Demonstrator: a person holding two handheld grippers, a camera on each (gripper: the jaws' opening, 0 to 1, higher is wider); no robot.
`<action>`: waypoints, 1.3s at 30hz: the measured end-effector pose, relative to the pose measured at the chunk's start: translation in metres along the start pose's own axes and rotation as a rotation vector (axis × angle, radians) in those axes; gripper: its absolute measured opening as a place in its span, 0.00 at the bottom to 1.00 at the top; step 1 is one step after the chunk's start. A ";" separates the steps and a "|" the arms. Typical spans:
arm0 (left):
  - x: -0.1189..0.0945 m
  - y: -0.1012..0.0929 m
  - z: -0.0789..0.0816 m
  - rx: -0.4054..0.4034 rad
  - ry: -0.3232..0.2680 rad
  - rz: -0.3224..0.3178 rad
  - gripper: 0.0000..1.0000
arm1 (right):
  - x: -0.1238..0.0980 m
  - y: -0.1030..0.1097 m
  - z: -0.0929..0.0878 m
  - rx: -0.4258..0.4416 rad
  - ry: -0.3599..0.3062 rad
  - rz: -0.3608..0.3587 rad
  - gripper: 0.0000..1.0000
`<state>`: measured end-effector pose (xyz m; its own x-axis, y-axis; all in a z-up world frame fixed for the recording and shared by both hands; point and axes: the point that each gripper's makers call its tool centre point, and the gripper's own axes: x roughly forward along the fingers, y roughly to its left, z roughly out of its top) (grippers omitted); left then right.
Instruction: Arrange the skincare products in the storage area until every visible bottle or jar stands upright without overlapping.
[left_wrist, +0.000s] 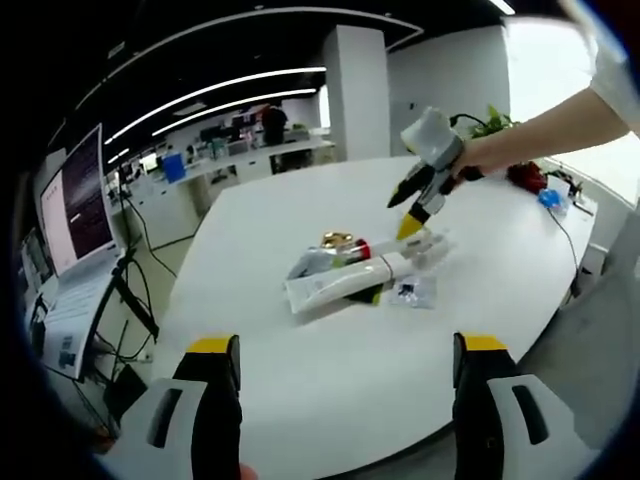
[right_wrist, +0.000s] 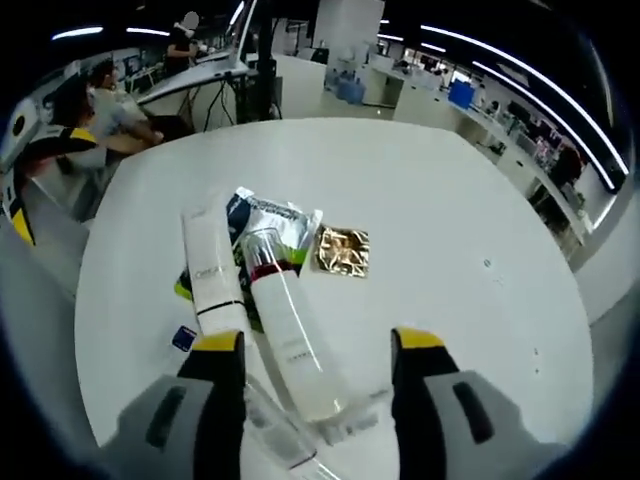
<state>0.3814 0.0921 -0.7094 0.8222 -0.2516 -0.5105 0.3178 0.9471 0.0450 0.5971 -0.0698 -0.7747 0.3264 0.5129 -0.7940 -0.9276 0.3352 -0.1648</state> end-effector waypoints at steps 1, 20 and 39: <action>0.000 0.000 0.000 0.001 0.002 0.000 0.85 | 0.003 0.000 -0.001 -0.009 0.010 0.006 0.59; 0.000 0.002 -0.001 -0.006 0.004 0.006 0.85 | 0.033 0.005 0.001 -0.083 0.095 0.066 0.52; 0.002 -0.002 -0.005 0.010 0.029 -0.008 0.85 | 0.061 0.030 0.002 -0.280 0.249 0.200 0.32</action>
<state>0.3801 0.0909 -0.7149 0.8054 -0.2533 -0.5359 0.3291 0.9430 0.0489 0.5900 -0.0270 -0.8269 0.1127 0.3283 -0.9378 -0.9930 0.0035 -0.1181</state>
